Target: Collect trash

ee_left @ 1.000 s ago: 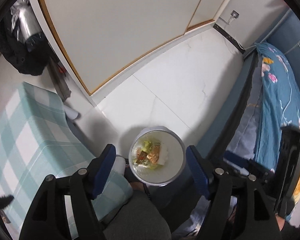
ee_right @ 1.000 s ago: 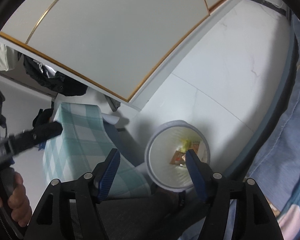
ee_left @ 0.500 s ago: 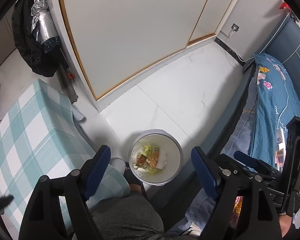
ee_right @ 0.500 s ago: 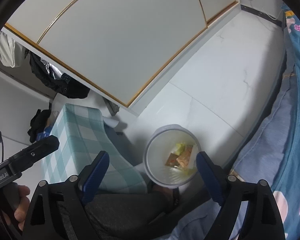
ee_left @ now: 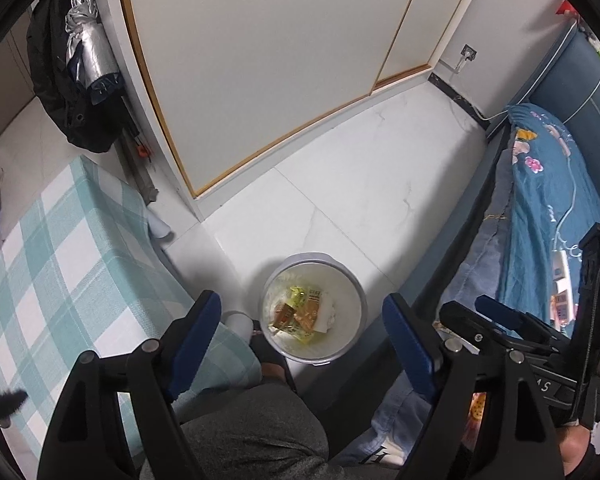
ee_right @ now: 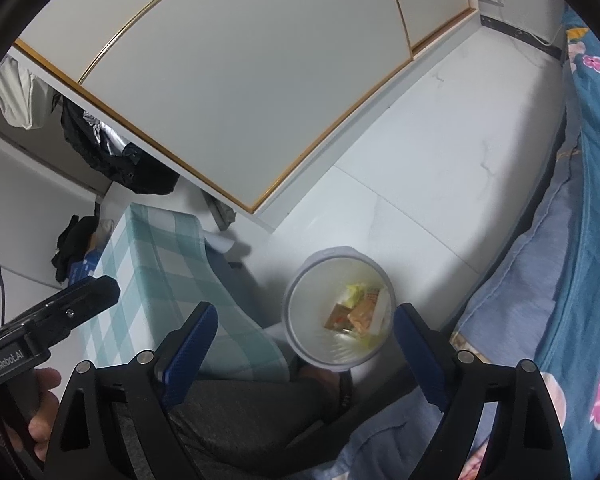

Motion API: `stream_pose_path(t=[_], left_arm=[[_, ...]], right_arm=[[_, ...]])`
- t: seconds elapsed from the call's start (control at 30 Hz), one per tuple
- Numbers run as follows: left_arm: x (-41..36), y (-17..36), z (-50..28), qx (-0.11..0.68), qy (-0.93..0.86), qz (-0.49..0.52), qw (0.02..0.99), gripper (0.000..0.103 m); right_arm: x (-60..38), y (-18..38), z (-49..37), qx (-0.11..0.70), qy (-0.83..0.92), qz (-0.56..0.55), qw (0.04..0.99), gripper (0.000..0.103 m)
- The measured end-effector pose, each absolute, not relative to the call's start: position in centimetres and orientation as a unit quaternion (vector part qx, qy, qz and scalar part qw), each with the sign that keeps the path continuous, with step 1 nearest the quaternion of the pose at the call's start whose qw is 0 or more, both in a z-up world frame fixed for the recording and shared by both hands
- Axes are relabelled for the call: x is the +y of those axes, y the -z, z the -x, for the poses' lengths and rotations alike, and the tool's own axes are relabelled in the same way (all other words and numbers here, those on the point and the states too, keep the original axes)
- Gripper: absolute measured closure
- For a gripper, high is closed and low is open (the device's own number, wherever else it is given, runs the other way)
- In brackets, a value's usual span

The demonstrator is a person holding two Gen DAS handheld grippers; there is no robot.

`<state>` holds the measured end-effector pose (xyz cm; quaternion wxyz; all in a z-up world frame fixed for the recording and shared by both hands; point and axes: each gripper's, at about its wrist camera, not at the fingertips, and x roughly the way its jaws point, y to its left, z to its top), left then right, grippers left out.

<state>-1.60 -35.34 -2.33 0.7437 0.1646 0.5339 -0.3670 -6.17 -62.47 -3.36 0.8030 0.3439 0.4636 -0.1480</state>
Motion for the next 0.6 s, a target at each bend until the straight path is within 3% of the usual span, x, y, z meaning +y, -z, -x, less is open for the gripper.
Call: stream_pose_path(t=[0.6], left_arm=[[-34.61, 2.56, 1.94, 0.532, 0.359, -0.167, 0.749, 0.023]], right_arm=[[-62.23, 3.71, 6.04, 0.47, 0.144, -0.341, 0.801, 0.01]])
